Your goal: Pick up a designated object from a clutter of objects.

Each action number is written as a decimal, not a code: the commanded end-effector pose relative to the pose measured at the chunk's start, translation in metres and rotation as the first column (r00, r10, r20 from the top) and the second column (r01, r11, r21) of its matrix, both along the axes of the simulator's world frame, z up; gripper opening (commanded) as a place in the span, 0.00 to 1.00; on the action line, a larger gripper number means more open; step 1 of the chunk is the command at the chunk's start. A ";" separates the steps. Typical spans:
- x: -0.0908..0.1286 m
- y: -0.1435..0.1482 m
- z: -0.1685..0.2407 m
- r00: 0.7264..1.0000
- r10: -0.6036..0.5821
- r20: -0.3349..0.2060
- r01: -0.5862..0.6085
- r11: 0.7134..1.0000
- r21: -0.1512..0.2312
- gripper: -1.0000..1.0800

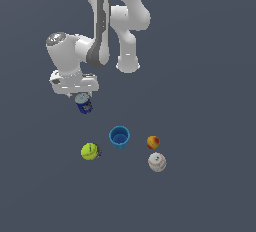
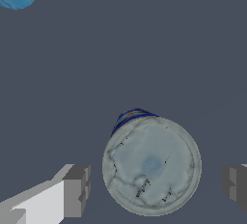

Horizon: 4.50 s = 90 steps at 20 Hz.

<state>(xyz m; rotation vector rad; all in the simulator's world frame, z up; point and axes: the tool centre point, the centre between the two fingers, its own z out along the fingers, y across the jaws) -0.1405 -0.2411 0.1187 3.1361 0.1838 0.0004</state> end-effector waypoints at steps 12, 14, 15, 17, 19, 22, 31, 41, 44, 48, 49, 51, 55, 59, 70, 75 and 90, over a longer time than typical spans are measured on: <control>-0.002 0.000 -0.043 1.000 0.001 -0.001 -0.001 1.000 -0.001 0.96; -0.002 0.000 -0.043 1.000 0.001 -0.001 -0.001 1.000 -0.001 0.00; -0.002 0.000 -0.043 1.000 0.001 -0.001 -0.001 1.000 -0.001 0.00; -0.002 0.000 -0.043 1.000 0.001 -0.001 -0.001 1.000 -0.001 0.00; -0.002 0.000 -0.043 1.000 0.001 -0.001 -0.001 1.000 -0.001 0.00; -0.002 0.000 -0.043 1.000 0.001 -0.001 -0.001 1.000 -0.001 0.00; -0.001 0.003 -0.031 1.000 0.001 0.001 -0.001 1.000 -0.001 0.00; 0.003 0.021 0.020 1.000 0.000 -0.001 0.000 1.000 -0.003 0.00; 0.005 0.029 0.044 1.000 0.000 -0.001 0.000 1.000 -0.004 0.00; 0.007 0.042 0.080 1.000 -0.001 -0.002 0.001 1.000 -0.005 0.00; 0.008 0.045 0.089 1.000 -0.001 -0.002 0.001 1.000 -0.006 0.00; 0.009 0.051 0.107 1.000 -0.001 -0.002 0.001 1.000 -0.006 0.00; 0.013 0.064 0.143 1.000 -0.001 -0.002 0.001 1.000 -0.006 0.00; 0.016 0.078 0.180 1.000 0.000 -0.002 0.000 1.000 -0.006 0.00; 0.028 0.114 0.282 1.000 0.002 -0.001 -0.002 1.000 -0.003 0.00; 0.033 0.126 0.316 1.000 0.002 -0.001 -0.002 1.000 -0.001 0.00; 0.040 0.137 0.351 1.000 0.002 0.000 -0.002 1.000 0.000 0.00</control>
